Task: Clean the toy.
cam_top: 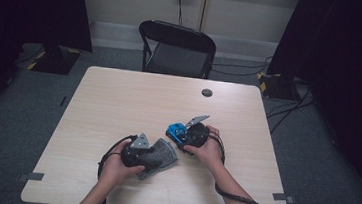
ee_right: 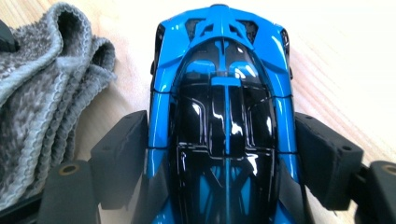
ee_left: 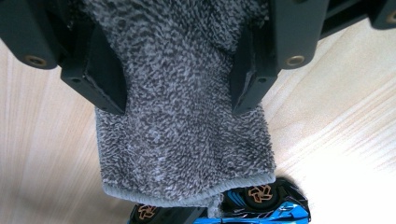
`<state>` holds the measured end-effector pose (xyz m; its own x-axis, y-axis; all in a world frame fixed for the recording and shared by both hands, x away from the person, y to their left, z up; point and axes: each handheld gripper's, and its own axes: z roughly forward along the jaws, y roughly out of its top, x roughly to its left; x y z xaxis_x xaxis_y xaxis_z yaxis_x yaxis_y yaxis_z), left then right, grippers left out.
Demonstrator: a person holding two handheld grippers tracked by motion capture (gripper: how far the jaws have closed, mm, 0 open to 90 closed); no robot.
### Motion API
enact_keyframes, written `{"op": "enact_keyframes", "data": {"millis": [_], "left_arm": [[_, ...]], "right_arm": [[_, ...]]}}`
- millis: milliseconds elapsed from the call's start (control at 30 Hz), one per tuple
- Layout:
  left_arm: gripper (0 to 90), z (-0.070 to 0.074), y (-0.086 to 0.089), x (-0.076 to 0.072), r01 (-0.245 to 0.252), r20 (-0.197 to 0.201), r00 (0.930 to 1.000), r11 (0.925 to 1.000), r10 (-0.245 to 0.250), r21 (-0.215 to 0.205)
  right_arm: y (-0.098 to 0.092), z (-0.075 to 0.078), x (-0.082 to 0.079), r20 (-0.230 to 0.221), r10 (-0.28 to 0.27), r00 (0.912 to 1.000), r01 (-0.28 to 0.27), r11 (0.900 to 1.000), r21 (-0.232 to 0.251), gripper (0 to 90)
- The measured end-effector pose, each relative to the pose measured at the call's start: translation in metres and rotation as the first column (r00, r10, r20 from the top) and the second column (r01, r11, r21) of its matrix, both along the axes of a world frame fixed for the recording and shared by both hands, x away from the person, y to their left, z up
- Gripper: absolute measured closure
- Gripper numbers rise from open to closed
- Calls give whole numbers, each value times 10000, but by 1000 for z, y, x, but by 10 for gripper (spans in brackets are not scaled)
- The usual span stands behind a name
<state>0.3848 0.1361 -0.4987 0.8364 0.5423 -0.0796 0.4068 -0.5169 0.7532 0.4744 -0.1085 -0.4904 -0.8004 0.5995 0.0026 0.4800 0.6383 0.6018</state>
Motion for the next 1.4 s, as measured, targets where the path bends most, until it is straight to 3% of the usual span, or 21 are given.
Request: {"op": "enact_keyframes", "data": {"millis": [167,367,533,600,667,733,1167,1400], "left_arm": [[375,0,0,0,16,-38,10000,10000,-17,-19],[375,0,0,1,29,-44,10000,10000,-29,-39],[374,0,0,1,42,-67,10000,10000,-43,-34],[374,0,0,1,48,-68,10000,10000,-48,-35],[374,0,0,1,50,-82,10000,10000,-50,-10],[374,0,0,1,55,-95,9999,10000,-55,3],[375,1,0,2,90,-95,9999,10000,-90,26],[375,1,0,2,92,-93,9999,10000,-91,18]], "right_arm": [[3,6,3,-58,152,9999,-154,9993,-340,247],[9,8,8,-170,-81,9998,81,10000,22,222],[14,5,9,-89,24,10000,-26,9998,-213,193],[15,2,9,-268,80,9996,-89,9994,-333,183],[14,0,10,-204,-43,9998,40,9999,-150,213],[15,3,11,-227,-70,9997,62,9993,-360,258],[13,6,7,-571,-369,9977,338,9979,-548,260],[6,7,4,-456,-343,9984,322,9984,-460,261]]}}
